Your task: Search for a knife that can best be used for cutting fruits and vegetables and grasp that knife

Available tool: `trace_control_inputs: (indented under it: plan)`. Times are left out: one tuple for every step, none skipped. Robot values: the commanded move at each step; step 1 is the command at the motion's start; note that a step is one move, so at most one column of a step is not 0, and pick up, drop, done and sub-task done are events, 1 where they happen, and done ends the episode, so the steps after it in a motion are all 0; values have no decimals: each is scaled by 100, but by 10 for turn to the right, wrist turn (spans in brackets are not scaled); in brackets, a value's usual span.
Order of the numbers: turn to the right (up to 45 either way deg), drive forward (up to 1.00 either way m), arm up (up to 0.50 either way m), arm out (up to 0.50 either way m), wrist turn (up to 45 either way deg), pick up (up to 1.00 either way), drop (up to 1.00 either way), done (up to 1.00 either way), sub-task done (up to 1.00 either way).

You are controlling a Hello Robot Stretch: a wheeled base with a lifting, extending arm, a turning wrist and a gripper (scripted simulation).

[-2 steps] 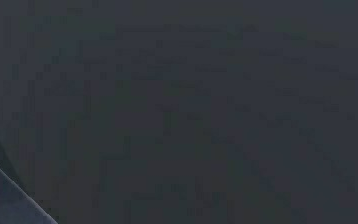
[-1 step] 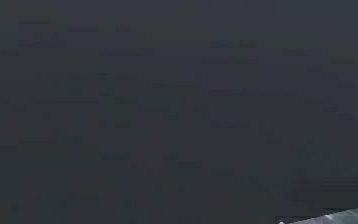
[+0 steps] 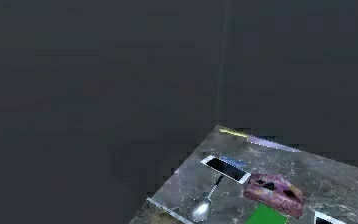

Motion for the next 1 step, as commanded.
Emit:
trace_control_inputs:
  plan:
    - [-450, 0, 0, 0, 0, 0, 0, 0, 0]
